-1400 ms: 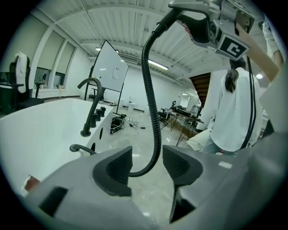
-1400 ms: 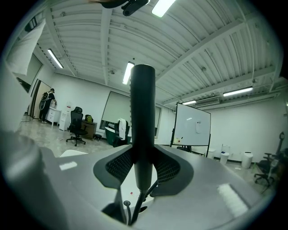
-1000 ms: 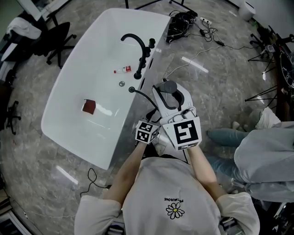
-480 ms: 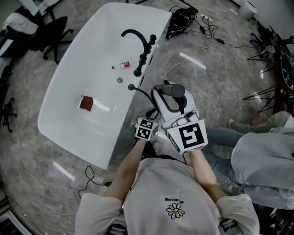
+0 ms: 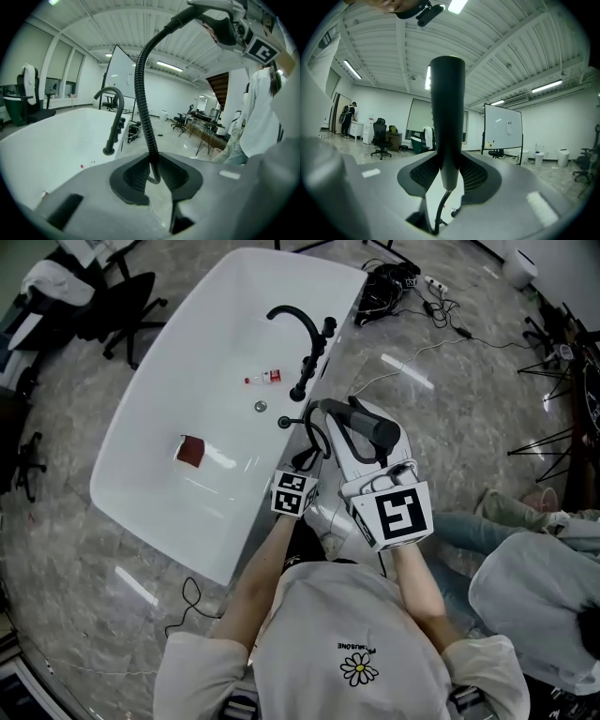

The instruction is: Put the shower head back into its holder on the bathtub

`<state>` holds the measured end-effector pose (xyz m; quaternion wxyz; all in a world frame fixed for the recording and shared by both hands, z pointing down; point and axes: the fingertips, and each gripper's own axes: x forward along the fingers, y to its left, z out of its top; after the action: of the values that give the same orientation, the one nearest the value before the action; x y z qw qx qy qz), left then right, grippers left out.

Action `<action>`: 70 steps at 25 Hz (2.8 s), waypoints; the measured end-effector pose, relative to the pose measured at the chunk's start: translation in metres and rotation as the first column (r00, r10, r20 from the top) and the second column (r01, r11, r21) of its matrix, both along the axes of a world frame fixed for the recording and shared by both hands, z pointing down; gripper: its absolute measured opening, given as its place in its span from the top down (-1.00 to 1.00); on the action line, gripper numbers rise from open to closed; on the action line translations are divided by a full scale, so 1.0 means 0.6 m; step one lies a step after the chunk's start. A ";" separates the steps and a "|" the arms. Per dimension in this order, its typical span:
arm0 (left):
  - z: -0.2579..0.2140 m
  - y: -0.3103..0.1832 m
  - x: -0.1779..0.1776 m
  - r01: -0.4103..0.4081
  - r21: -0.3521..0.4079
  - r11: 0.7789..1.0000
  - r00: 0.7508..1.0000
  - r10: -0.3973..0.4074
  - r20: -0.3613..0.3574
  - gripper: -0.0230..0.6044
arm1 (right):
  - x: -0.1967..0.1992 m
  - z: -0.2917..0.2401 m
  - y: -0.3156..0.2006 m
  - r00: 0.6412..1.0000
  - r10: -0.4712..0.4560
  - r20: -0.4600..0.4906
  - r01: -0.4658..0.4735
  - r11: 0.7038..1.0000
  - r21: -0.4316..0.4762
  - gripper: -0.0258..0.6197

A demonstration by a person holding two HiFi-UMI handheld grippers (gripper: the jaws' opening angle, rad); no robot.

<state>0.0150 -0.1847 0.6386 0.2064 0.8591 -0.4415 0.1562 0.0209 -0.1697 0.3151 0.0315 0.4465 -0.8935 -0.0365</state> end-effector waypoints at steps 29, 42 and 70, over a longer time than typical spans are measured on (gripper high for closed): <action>-0.069 -0.166 -0.190 0.155 0.090 0.984 0.978 -0.165 0.127 0.75 | -0.083 -0.052 -0.089 0.997 -0.073 0.008 0.072 0.995 0.071 0.50; -0.035 -0.194 -0.195 0.168 0.031 0.985 0.985 -0.169 0.021 0.42 | -0.116 0.042 -0.199 0.997 -0.074 -0.008 0.073 0.992 -0.102 0.49; 0.014 -0.238 -0.315 0.318 -0.029 0.947 0.937 -0.319 -0.143 0.93 | -0.229 0.495 -0.287 0.962 -0.205 -0.180 0.076 0.835 -0.545 0.50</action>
<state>-0.1740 -0.3274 0.6469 0.2630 0.7848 -0.5582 0.0587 -0.1163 -0.3421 0.6120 0.2552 0.3454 -0.8890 0.1590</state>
